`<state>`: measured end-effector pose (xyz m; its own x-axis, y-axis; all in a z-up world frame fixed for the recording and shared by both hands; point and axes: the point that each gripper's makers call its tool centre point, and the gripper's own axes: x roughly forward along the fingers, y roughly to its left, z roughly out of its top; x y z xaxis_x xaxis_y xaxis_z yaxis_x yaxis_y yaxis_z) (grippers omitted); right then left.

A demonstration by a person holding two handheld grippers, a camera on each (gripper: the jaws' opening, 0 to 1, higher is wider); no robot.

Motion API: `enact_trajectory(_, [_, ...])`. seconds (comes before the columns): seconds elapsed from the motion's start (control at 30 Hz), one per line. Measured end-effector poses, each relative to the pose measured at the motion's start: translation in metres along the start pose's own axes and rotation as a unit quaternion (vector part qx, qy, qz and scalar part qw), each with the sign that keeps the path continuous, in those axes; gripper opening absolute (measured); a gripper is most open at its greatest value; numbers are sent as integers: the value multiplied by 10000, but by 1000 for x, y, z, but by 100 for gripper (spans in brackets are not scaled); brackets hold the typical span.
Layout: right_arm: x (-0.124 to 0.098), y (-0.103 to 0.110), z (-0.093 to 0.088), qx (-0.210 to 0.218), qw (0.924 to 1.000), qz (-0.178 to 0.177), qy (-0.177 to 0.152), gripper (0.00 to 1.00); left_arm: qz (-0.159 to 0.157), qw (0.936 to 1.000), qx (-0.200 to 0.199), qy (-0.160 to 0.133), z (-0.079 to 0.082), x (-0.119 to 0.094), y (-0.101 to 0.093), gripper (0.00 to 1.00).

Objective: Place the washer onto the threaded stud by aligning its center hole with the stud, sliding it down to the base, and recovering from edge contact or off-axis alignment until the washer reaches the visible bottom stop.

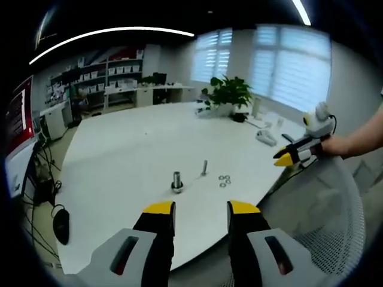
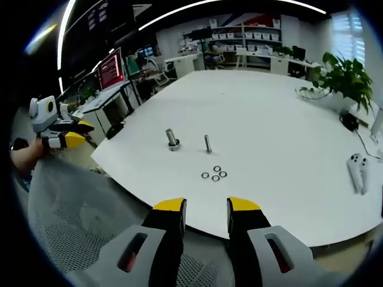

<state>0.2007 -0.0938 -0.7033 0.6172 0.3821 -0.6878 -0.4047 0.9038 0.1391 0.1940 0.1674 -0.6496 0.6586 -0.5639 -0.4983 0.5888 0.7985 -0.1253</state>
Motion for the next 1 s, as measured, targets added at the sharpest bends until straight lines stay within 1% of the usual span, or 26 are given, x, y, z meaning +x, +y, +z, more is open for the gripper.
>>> enact_trajectory(0.3, [1,0,-1,69,10000,43,22,30,24,10000,15,-34,1,-1,1,33])
enact_trajectory(0.4, [1,0,-2,53,10000,39,38,30,44,10000,-24,-5,0,0,1,33])
enact_trajectory(0.43, [1,-1,-3,76,9999,28,91,30,60,10000,-22,14,-1,0,2,34])
enact_trajectory(0.53, [1,3,-3,64,9999,110,80,30,70,10000,-22,44,-2,0,2,34])
enact_trajectory(0.63, [1,4,-1,78,9999,127,11,30,106,9999,-15,19,-1,0,3,34])
enact_trajectory(0.73, [1,4,-1,115,9998,138,1,30,165,9998,-90,32,-3,-1,6,34])
enact_trajectory(0.8, [1,5,-2,139,9998,150,21,30,160,9998,-96,53,-4,-1,8,34])
enact_trajectory(0.9, [1,5,1,69,9999,152,-24,30,139,9998,-166,45,-4,-1,8,34])
enact_trajectory(1.0, [-1,3,4,211,9995,168,-142,30,163,9998,-136,57,-4,0,7,34])
